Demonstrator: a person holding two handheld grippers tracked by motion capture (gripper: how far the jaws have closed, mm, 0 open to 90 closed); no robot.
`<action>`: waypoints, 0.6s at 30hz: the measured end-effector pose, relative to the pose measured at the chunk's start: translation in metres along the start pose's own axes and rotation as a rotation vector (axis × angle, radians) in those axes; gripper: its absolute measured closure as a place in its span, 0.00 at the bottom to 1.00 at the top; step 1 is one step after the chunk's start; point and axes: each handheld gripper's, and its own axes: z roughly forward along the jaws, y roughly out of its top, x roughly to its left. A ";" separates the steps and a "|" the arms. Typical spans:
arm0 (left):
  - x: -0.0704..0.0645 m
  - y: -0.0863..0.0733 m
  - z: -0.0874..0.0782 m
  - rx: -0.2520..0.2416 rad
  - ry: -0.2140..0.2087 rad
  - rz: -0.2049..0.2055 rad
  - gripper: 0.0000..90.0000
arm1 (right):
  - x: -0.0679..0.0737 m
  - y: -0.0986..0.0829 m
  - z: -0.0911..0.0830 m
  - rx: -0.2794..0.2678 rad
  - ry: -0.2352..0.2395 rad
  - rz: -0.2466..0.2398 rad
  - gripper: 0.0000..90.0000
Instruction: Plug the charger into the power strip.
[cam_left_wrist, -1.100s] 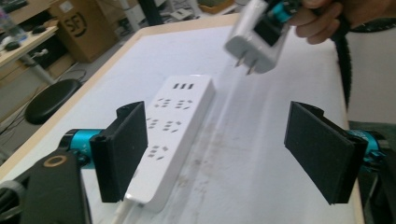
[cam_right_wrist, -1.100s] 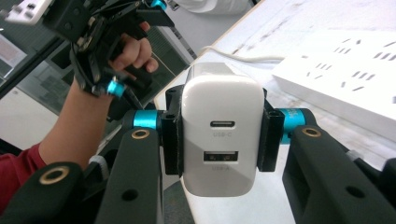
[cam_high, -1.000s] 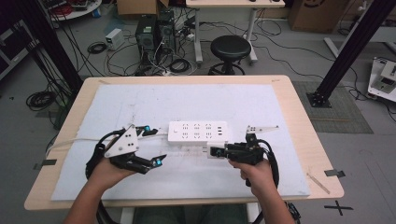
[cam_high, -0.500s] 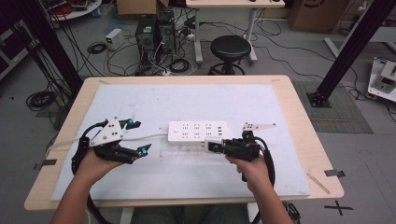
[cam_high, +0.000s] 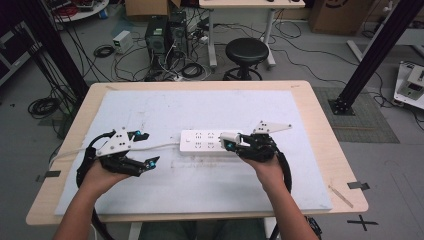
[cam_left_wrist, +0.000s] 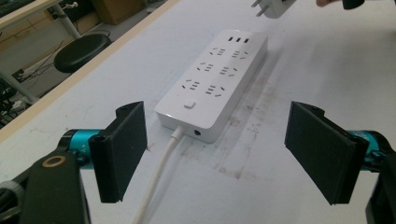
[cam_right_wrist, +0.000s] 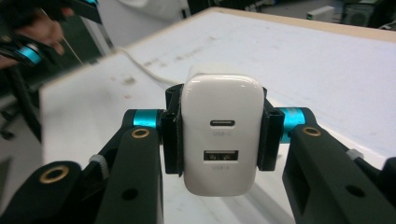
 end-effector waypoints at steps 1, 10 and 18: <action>0.000 -0.001 0.000 0.004 0.002 0.002 0.23 | 0.000 0.002 -0.001 0.020 -0.024 -0.019 0.70; 0.002 -0.004 -0.001 0.025 -0.002 0.017 0.23 | -0.002 0.027 -0.009 0.231 -0.131 -0.236 0.70; 0.002 -0.008 -0.003 0.026 0.001 0.007 0.23 | -0.006 0.059 0.008 0.469 -0.072 -0.465 0.70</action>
